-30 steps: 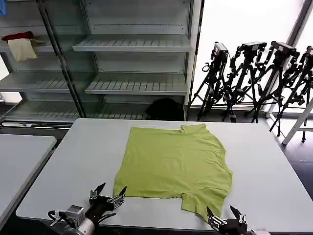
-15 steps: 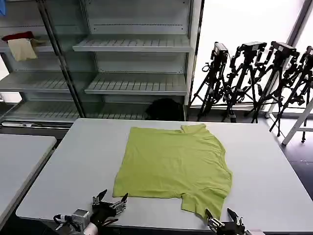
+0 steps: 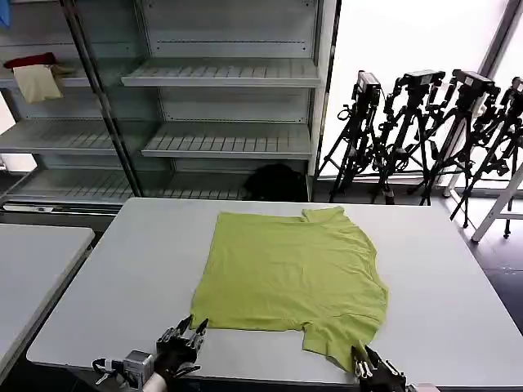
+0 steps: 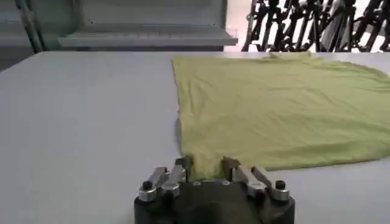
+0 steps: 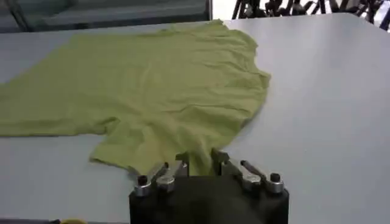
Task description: Fold and organize the clothes.
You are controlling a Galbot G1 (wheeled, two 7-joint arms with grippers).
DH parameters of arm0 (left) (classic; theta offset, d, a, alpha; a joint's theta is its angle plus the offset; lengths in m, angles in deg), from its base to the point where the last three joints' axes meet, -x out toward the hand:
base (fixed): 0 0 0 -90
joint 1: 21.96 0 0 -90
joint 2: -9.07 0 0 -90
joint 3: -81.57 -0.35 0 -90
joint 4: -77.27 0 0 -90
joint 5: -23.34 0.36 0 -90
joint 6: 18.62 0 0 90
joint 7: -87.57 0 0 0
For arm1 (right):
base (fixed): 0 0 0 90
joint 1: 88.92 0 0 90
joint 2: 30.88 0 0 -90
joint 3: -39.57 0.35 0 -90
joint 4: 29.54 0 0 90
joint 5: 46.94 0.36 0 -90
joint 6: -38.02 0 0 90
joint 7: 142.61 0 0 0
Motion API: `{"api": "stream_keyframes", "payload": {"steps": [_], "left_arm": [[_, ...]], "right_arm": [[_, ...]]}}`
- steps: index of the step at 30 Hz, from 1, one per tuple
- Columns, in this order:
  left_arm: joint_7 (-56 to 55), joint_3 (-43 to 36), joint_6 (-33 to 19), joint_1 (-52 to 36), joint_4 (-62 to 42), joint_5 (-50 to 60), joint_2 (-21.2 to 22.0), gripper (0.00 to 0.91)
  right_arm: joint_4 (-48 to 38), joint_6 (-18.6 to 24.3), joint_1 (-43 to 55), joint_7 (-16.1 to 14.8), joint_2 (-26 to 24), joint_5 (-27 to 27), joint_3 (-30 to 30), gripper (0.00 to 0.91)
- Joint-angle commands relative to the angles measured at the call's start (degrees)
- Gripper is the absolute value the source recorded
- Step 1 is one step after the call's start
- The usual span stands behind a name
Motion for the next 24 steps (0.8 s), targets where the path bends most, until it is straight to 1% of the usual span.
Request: {"api": "stream_keyframes", "payload": {"steps": [1, 5, 9, 10, 13, 20, 24], "left_arm": [[0.48, -0.03, 0.0, 0.15, -0.07, 0.58, 0.03, 0.0], [0.58, 0.09, -0.06, -0.49, 0.08, 0.47, 0.16, 0.0], [0.84, 0.43, -0.16, -1.46, 1.32, 0.04, 0.45, 0.0], [0.96, 0.7, -0.16, -1.87, 1.51, -0.13, 0.48, 0.0], [1.33, 1.63, -0.15, -3.31, 1.69, -0.97, 0.58, 0.0], [1.97, 3.89, -0.03, -9.09, 2.25, -5.0, 1.64, 0.0], [2.09, 2.76, -0.06, -12.86, -0.31, -3.7, 1.86, 0.0]], "right_arm": [[0.94, 0.16, 0.45, -0.15, 0.41, 0.89, 0.59, 0.0], [2.18, 0.14, 1.69, -0.09, 1.02, 1.23, 2.05, 0.0], [2.8, 0.12, 3.75, -0.31, 1.3, 3.04, 3.79, 0.0], [2.9, 0.11, 4.78, -0.51, 1.56, 3.86, 4.45, 0.0], [2.64, 0.07, 7.15, -1.55, 2.43, 4.06, 5.2, 0.0], [-1.82, 0.08, 14.82, -3.37, 3.08, 3.64, 4.85, 0.0], [-5.24, 0.11, 19.02, -5.26, 3.58, 2.95, 5.26, 0.0]]}}
